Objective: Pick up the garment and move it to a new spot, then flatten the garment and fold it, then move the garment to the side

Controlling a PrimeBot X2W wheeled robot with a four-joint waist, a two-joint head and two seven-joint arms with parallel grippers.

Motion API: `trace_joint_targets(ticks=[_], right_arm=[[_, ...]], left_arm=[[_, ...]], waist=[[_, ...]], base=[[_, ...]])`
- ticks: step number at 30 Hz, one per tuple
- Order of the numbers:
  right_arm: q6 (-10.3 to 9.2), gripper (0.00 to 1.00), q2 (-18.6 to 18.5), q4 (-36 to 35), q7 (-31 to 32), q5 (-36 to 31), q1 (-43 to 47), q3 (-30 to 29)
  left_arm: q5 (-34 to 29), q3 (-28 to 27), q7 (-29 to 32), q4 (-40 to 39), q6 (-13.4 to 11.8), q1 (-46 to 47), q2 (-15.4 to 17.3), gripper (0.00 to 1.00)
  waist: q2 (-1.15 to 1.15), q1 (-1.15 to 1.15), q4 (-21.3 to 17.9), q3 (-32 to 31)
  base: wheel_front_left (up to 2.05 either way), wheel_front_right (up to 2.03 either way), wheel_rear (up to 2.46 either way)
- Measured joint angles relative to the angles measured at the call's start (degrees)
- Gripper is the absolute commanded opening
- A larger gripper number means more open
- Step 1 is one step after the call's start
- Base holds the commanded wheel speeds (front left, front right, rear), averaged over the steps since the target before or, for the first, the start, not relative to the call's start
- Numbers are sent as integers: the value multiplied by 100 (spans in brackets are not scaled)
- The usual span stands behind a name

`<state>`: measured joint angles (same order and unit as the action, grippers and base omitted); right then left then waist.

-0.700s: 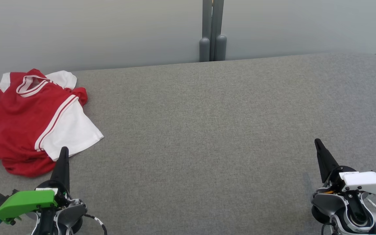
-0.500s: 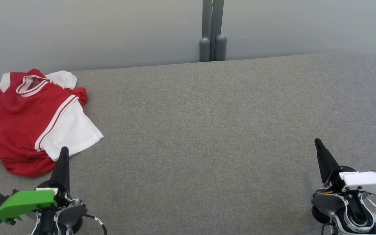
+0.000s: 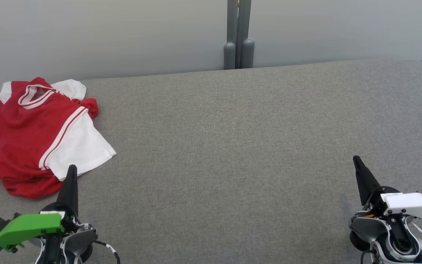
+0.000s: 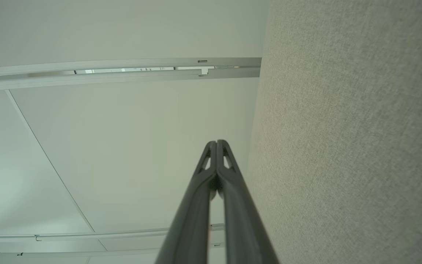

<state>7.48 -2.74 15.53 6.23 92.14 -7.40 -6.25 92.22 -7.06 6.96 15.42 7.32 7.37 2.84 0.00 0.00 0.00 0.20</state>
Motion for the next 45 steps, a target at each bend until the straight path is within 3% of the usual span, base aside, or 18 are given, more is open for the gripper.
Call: trace_joint_targets(ticks=[15, 16, 30, 35, 45], right_arm=[[0, 0, 0, 0, 0, 0, 0, 0], [0, 100, 0, 0, 0, 0, 0, 0], [-2, 100, 15, 118, -293, -266, 154, 151], [-2, 100, 5, 52, -425, -854, 154, 164], [-2, 100, 2, -175, -662, -2617, 154, 177]], left_arm=[[0, 0, 0, 0, 0, 0, 0, 0], [0, 0, 0, 0, 0, 0, 0, 100], [40, 210, -230, 13, -12, -193, -29, 100], [-114, 357, -404, -23, -12, -196, -14, 100], [-1156, 531, -688, 35, -12, -176, 67, 100]], waist=[[0, 0, 0, 0], [0, 0, 0, 0], [0, 0, 2, 2], [0, 0, 3, 4], [0, 0, 9, 13]], base=[[0, 0, 0], [0, 0, 0], [0, 0, 0], [0, 0, 0], [0, 0, 0]])
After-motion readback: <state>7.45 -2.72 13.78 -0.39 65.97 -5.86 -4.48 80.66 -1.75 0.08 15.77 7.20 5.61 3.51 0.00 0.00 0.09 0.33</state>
